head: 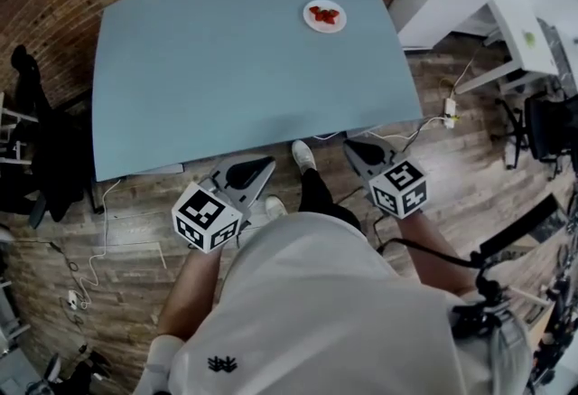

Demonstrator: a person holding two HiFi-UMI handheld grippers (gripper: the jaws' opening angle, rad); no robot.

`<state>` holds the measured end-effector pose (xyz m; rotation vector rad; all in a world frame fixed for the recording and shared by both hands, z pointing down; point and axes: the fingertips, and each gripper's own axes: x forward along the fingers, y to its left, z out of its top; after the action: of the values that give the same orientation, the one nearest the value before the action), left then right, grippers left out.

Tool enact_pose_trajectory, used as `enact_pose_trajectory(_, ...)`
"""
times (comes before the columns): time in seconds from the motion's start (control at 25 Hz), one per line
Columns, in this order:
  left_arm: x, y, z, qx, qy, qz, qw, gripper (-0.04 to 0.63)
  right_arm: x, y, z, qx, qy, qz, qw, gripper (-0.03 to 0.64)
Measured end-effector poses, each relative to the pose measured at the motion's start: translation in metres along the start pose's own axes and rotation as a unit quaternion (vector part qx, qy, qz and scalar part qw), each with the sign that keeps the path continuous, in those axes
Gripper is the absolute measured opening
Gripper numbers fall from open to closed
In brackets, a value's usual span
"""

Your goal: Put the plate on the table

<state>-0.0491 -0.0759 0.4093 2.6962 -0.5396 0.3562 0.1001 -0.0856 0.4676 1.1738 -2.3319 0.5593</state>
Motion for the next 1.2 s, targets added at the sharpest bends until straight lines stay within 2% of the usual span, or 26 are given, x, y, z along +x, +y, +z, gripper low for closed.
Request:
enact_pose_trajectory(0.44, -0.026, -0.013, -0.003, 0.013, -0.012, 0.000, 0.9998, 0.001, -0.006, 0.045, 0.011, -0.031, -0.015, 0.015, 0.999, 0.008)
enact_pose_trajectory(0.72, -0.036, -0.015, -0.011, 0.002, -0.025, 0.010, 0.9996, 0.000, 0.003, 0.064, 0.016, -0.061, -0.012, 0.027, 0.998, 0.008)
enact_pose_trajectory(1.2, -0.026, -0.017, -0.016, 0.001, -0.011, 0.002, 0.9999, 0.001, 0.003, 0.067, 0.012, -0.074, 0.001, 0.034, 0.997, 0.008)
